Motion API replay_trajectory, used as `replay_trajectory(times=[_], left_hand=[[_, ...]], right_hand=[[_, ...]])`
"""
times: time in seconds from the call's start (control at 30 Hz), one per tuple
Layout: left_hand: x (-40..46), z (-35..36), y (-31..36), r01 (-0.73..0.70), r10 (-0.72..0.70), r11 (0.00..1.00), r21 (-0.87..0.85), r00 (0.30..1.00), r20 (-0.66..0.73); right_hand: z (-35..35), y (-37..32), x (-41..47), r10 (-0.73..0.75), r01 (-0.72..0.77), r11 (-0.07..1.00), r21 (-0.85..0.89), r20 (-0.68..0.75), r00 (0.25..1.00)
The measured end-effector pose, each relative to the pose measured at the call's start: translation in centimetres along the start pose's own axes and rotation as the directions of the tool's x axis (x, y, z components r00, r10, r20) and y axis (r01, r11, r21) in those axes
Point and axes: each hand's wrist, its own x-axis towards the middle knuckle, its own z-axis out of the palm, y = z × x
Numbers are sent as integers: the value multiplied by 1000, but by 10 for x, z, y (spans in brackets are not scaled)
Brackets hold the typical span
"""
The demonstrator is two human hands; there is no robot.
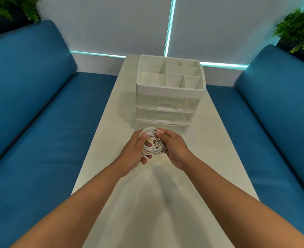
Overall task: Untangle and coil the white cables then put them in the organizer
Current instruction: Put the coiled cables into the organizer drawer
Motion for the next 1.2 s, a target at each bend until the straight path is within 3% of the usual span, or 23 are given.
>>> replay_trajectory(times=[0.1,0.17,0.27,0.4,0.8,1.2], left_hand=[[7,-3,-5,-30,30,999,-9,997,-67],[11,-10,-7,-40,39,999,-5,993,-111],[15,-20,-6,-55,49,998,-28,983,-174],[20,-31,-4,-73,58,996,-55,969,-240],[31,-47,-9,-52,25,996,-70,941,-337],[24,-50,6,-59,14,993,-104,920,-391]], right_hand=[[-3,-4,8,12,-12,995,-103,-4,1000],[-8,-5,17,31,-42,991,-125,-88,996],[-17,-8,33,92,-95,995,-3,-227,969],[-17,-13,55,212,-170,971,171,-267,940],[-6,-22,97,361,-133,729,672,-212,908],[-1,-8,60,429,-155,606,780,-157,889]])
